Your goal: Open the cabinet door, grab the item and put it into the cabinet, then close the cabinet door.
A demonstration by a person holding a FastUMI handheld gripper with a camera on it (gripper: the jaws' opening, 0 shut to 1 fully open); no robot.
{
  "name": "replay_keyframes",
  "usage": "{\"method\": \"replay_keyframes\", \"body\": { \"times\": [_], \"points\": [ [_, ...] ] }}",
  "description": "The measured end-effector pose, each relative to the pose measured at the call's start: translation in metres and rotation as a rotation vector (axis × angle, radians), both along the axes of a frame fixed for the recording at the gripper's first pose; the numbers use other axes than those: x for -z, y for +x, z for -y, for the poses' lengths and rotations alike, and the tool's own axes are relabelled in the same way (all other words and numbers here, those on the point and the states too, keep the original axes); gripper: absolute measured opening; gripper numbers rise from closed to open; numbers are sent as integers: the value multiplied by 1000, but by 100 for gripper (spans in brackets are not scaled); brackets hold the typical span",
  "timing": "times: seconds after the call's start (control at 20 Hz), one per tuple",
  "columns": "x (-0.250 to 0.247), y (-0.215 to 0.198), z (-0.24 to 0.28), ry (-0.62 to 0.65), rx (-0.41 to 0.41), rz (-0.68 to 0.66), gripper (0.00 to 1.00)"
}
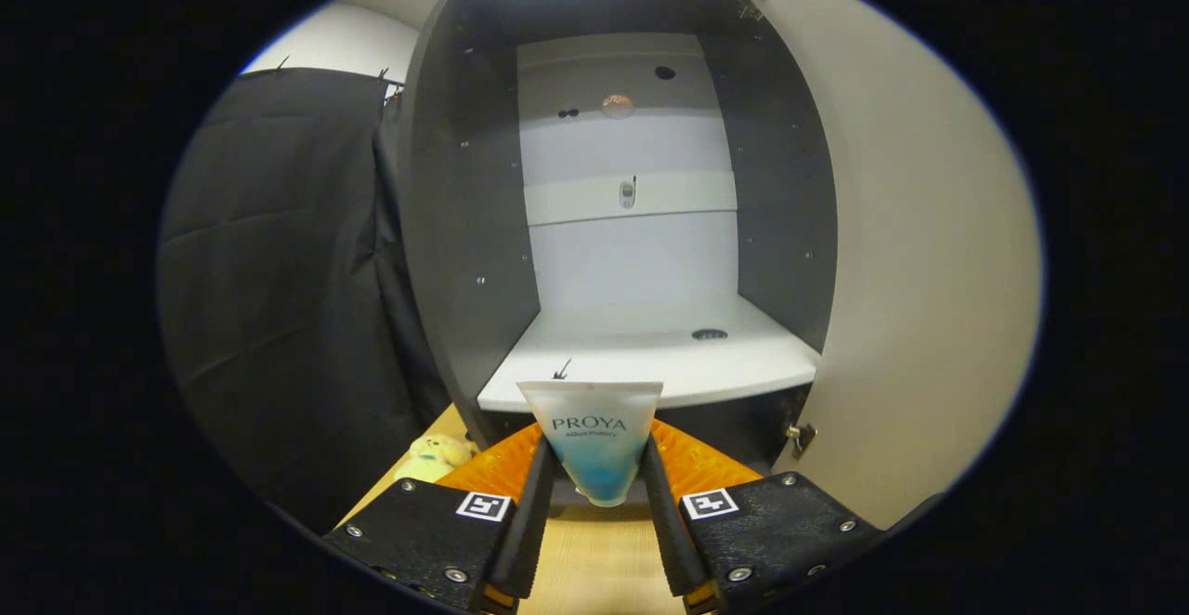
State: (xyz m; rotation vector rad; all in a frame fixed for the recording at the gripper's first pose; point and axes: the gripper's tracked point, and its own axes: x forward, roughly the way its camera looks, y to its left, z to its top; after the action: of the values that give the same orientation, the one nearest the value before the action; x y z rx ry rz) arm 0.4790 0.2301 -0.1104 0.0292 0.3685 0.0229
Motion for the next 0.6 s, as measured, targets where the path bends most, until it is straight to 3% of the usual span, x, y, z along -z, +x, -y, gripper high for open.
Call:
{"method": "replay_keyframes", "body": {
  "times": [0.6],
  "points": [
    [-17,130,8,-6,32,-38,53]
  ]
}}
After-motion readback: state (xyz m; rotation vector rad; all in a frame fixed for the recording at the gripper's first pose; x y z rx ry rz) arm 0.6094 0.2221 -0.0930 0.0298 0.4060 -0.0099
